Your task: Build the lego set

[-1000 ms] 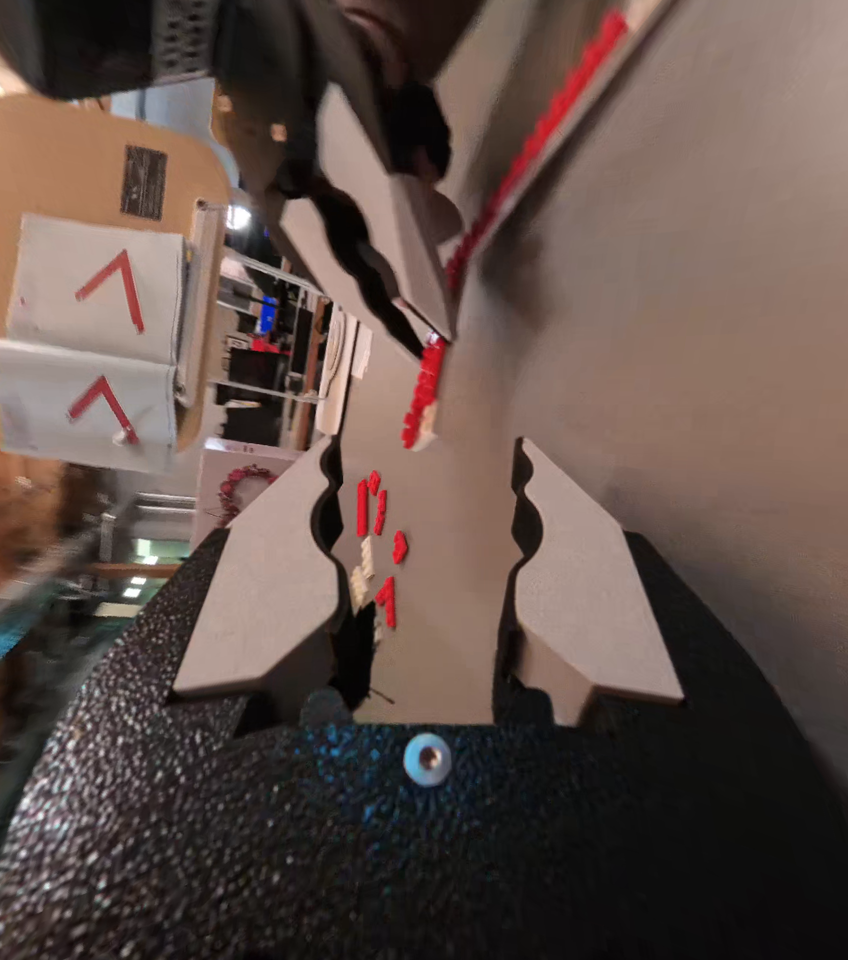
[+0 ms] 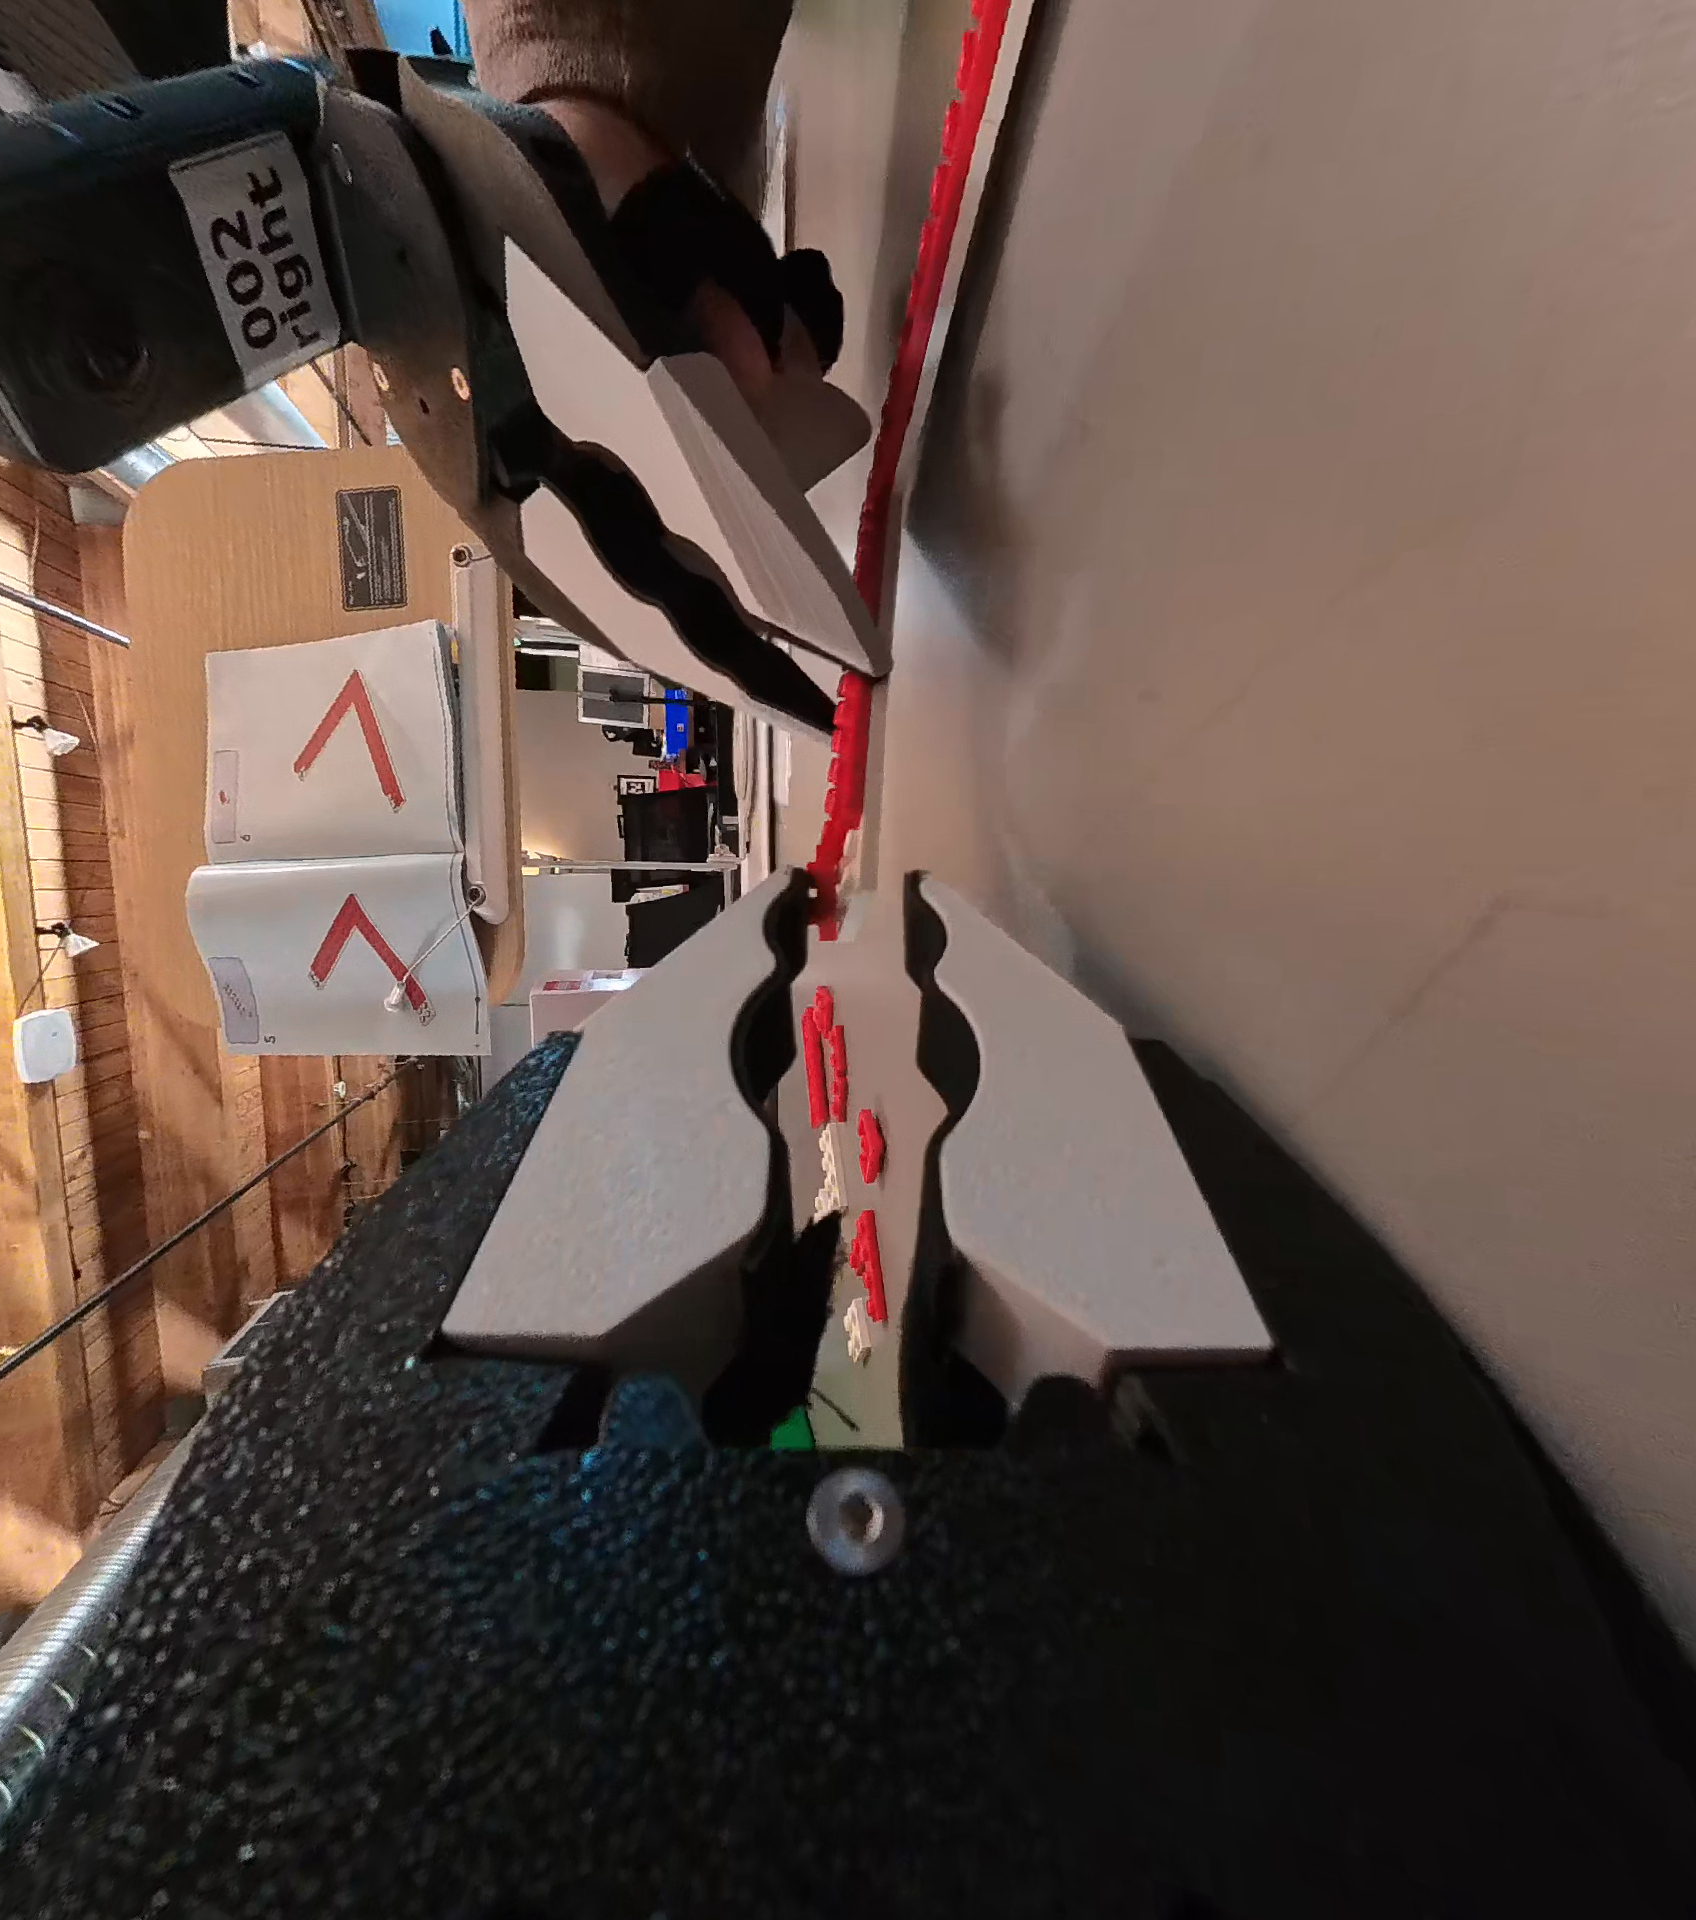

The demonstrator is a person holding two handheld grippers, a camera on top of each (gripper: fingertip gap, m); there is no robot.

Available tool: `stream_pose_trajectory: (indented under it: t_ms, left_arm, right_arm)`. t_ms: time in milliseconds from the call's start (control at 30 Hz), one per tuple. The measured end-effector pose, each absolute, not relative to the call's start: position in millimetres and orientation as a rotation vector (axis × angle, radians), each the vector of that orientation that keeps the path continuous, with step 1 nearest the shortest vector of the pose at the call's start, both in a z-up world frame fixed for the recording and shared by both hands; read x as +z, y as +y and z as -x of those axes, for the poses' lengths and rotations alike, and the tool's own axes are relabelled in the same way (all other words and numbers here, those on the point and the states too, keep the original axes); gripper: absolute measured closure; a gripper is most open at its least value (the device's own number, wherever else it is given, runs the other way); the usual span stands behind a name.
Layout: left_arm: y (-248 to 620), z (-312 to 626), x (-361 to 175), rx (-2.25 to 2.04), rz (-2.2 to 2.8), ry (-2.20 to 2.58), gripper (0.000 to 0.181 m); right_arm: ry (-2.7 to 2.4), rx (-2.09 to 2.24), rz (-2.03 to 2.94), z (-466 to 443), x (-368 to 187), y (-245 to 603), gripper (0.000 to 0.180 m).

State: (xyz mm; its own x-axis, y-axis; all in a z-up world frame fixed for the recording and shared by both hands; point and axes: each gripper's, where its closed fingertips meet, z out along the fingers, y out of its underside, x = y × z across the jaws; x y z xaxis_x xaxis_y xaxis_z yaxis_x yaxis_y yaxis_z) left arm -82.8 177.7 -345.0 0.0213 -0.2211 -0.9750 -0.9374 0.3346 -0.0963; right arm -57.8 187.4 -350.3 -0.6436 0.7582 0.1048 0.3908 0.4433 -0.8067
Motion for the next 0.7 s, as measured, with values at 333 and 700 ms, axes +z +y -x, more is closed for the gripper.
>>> stream_pose_trajectory:
  t_ms: [333,700]
  left_arm:
    - [175.5,79.1,-344.5,0.803,1.047,1.491,0.172]
    - [174.4,76.2,-346.1,0.895,0.965,1.592,0.175]
  right_arm:
    - [-2.260,1.119,0.972,55.8,-352.7,184.4,0.165]
    - [-2.280,1.132,0.977,53.1,-353.7,182.7,0.165]
